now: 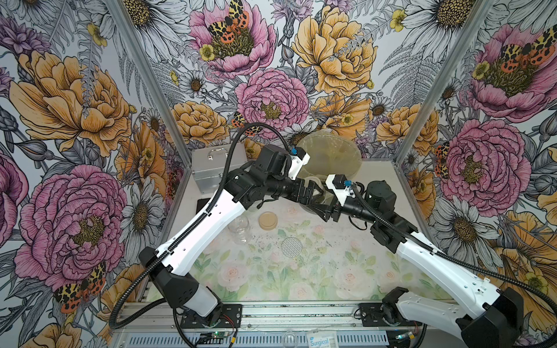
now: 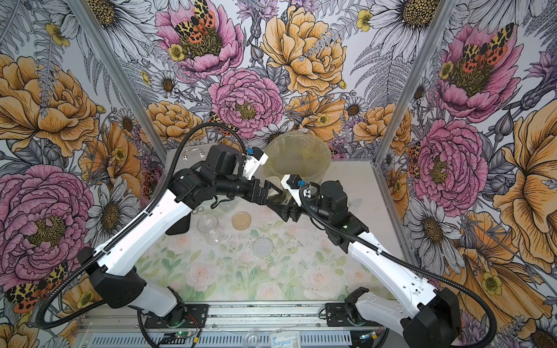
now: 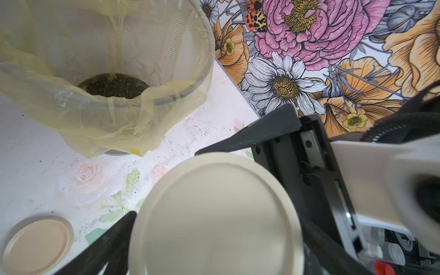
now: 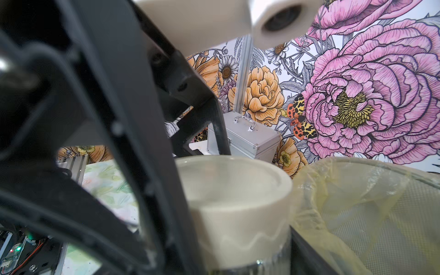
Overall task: Empty moldy tea leaves from jars
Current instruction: Adjust the jar.
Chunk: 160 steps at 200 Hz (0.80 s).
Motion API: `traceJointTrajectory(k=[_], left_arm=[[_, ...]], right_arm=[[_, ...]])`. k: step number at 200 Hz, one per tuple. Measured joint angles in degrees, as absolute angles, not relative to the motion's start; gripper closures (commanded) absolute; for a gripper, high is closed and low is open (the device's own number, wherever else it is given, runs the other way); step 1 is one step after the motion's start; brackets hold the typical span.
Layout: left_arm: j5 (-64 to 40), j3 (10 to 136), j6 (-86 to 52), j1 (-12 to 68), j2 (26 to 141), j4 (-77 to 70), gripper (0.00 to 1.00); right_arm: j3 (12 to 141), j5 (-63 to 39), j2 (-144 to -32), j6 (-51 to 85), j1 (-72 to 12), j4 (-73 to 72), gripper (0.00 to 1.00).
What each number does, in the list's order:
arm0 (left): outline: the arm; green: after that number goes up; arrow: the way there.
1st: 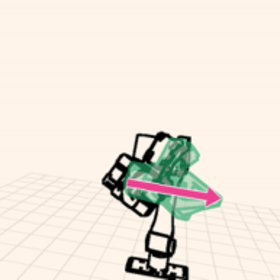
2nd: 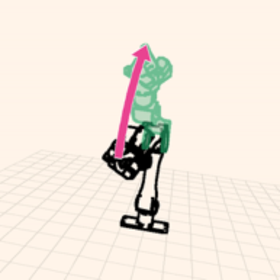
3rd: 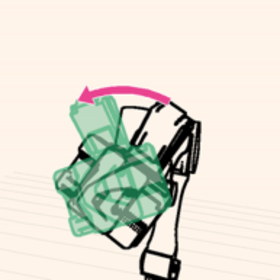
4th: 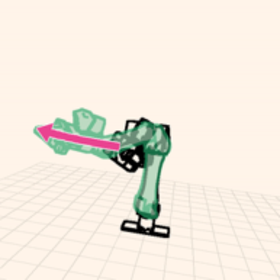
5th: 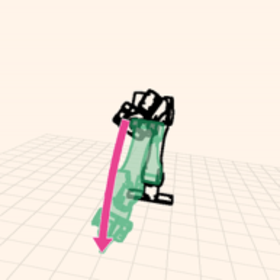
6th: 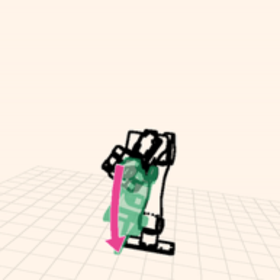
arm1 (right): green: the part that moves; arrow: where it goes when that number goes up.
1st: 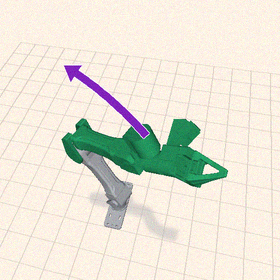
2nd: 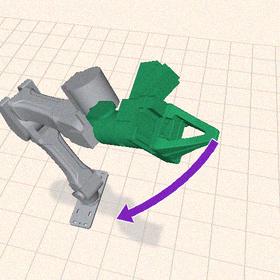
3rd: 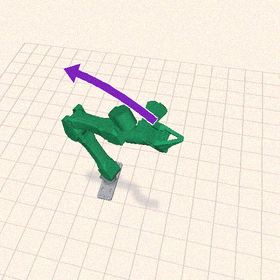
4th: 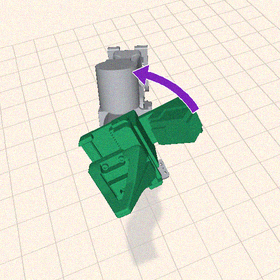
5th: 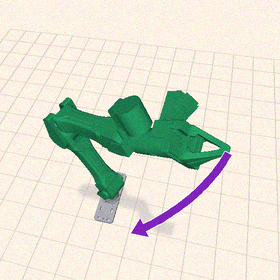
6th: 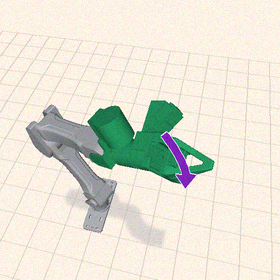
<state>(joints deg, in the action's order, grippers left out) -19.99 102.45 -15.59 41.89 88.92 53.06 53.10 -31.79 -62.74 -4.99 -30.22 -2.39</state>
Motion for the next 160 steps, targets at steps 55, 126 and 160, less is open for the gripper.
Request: traceJointTrajectory(k=[55,126,160], left_arm=[[-18.5,104.9,-14.8,42.5,90.9,54.0,0.02],[-18.9,105.3,-15.4,42.6,90.7,54.6,0.49],[-19.2,105.3,-16.4,42.6,90.6,54.9,0.51]], right_arm=[[53.2,-31.8,-62.8,-5.1,-30.2,-2.1,0.55],[53.2,-31.8,-62.8,-5.6,-30.2,-0.6,0.53],[53.2,-31.8,-62.8,-5.2,-30.2,-0.6,0.31]])
